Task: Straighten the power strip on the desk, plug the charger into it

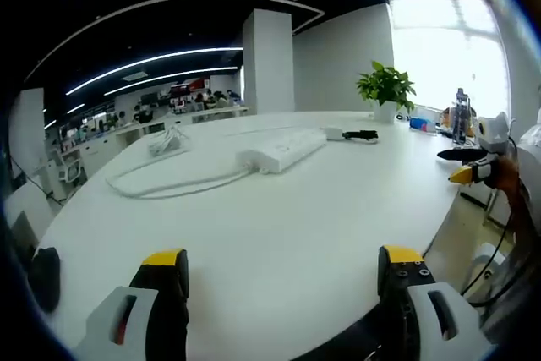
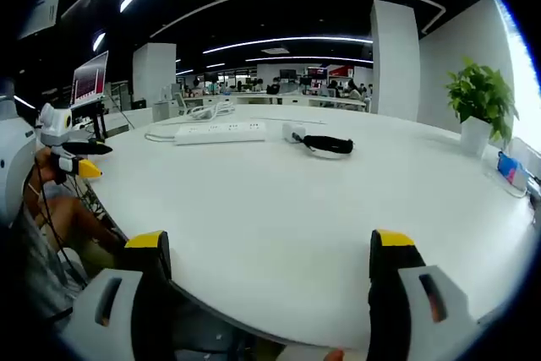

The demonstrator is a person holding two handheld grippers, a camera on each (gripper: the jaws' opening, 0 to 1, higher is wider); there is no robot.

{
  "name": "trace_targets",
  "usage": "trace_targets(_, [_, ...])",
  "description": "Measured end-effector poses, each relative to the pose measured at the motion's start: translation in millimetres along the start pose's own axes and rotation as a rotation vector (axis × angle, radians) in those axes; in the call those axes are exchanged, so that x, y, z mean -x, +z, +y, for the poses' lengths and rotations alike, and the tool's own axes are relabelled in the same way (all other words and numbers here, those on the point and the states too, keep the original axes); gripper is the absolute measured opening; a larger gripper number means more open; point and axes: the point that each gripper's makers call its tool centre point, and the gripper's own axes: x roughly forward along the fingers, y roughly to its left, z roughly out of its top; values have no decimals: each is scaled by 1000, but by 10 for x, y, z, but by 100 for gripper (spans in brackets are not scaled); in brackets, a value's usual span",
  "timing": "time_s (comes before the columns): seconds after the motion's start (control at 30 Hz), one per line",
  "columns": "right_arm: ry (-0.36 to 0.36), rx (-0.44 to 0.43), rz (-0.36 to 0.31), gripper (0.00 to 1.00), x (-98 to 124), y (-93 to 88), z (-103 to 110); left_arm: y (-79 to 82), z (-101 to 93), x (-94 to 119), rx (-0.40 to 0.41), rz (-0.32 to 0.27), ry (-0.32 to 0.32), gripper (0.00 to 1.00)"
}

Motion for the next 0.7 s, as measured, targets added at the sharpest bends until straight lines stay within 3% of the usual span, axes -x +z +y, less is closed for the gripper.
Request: trace_targets(0.7, [-6, 2, -8, 97, -21, 55, -14, 64, 82, 30, 33, -46, -1, 95])
